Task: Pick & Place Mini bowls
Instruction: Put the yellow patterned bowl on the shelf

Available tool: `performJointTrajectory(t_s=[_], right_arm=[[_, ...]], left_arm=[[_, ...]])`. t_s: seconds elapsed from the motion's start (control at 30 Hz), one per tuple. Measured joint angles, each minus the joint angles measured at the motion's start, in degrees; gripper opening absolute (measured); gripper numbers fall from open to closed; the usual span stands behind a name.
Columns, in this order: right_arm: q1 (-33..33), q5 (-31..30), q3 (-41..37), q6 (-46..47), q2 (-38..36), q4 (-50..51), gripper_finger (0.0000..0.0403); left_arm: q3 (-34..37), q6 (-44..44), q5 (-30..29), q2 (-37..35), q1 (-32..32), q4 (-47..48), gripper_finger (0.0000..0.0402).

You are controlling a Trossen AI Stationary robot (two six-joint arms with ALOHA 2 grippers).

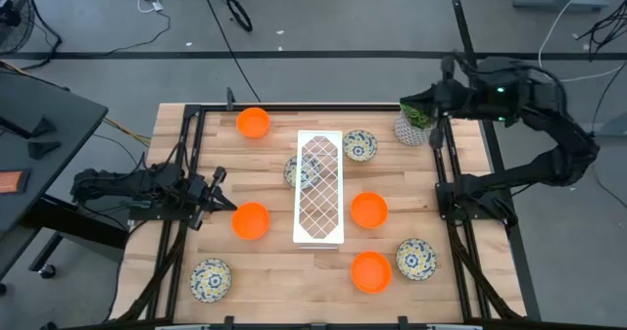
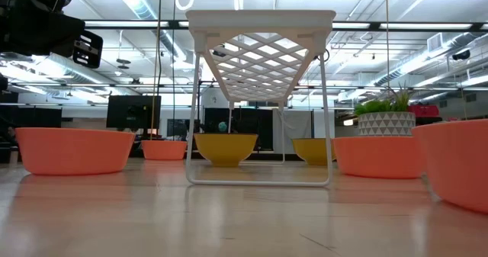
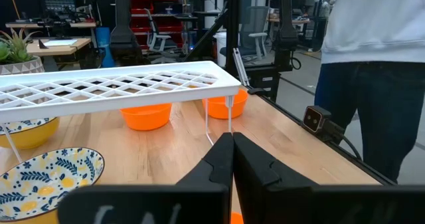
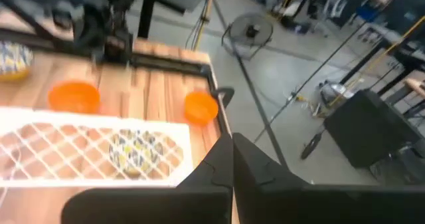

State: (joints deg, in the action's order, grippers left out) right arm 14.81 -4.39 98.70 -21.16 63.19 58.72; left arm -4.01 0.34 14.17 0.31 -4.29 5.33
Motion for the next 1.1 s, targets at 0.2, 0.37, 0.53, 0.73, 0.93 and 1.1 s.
performJointTrajectory(t_s=[0.2,0.37,0.53,0.73,0.93,1.1], right_arm=[[4.56,4.46,-0.02,-7.02,3.30,5.43,0.0000],[8.36,6.87,-0.07,-12.38,6.16,10.41,0.0000],[11.27,7.47,-0.07,-15.41,9.23,13.79,0.0000],[12.05,7.46,-0.82,-16.34,11.77,13.78,0.0000],[12.02,7.47,-8.92,-17.06,11.26,10.20,0.0000],[12.02,7.39,-16.83,-18.36,10.85,7.77,0.0000]], left_arm=[[0.01,0.00,0.00,0.01,-0.01,0.00,0.0014],[0.00,0.00,0.00,0.01,0.00,-0.01,0.0014],[0.01,-0.01,0.00,0.01,0.00,0.01,0.0014],[0.00,0.00,0.00,0.01,0.00,0.01,0.0014],[0.00,0.00,0.00,-0.01,0.00,0.00,0.0014],[0.01,0.00,0.00,0.01,-0.01,0.01,0.0014]])
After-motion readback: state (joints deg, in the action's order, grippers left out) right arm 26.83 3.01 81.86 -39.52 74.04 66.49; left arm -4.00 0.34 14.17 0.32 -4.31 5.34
